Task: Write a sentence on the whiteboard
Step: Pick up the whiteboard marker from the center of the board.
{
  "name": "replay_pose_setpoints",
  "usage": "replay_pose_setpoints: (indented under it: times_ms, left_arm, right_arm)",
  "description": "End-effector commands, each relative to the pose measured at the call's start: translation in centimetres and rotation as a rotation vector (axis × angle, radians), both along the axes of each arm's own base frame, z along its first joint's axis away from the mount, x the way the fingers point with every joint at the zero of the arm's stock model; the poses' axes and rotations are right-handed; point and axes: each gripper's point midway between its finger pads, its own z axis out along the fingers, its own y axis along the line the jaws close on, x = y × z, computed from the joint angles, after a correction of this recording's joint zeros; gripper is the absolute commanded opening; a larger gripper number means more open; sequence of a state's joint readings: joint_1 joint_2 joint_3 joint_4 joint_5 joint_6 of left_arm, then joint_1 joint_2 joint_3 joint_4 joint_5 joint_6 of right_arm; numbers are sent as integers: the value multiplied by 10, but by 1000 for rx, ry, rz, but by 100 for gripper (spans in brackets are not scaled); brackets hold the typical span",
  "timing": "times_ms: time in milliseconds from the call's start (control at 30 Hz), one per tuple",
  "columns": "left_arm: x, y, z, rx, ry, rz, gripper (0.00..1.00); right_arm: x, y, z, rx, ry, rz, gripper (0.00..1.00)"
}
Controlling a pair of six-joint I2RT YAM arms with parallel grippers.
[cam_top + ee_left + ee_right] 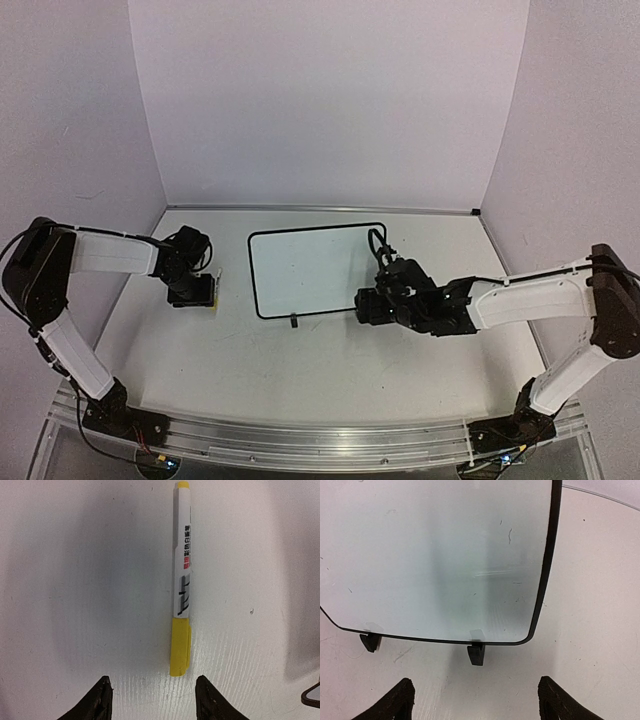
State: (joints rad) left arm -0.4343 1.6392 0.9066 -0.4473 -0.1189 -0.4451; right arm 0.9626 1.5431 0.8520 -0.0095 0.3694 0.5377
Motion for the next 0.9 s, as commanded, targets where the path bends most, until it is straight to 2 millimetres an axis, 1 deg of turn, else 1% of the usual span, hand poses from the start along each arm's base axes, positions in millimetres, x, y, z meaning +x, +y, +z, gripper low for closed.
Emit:
replay_pose_setpoints:
  times_ms: [0, 100, 167, 300, 433, 633, 700, 867]
  left_arm:
    - [21, -13, 9, -22, -17, -39, 55]
    - [27, -16, 6, -16, -5, -48, 53]
    - [32, -17, 3, -10, 2, -52, 48]
    - [36, -16, -5, 10, 11, -40, 42]
    - [42, -13, -6, 6, 2, -16, 40]
    - [48, -15, -11, -4, 2, -29, 33]
    - [49, -14, -13, -3, 9, -29, 30]
    - [52, -13, -18, -10, 17, -29, 27]
  right_arm:
    - [6, -25, -3, -12, 42, -26, 80]
    - [13, -37, -5, 13, 67, -46, 78]
    - [17, -45, -5, 26, 78, -61, 75]
    - [19, -52, -3, 40, 81, -69, 73]
    - [18, -55, -4, 49, 87, -73, 72]
    - [17, -53, -8, 68, 104, -77, 71]
    - [17, -52, -8, 74, 106, -76, 71]
    - [18, -50, -5, 83, 102, -75, 71]
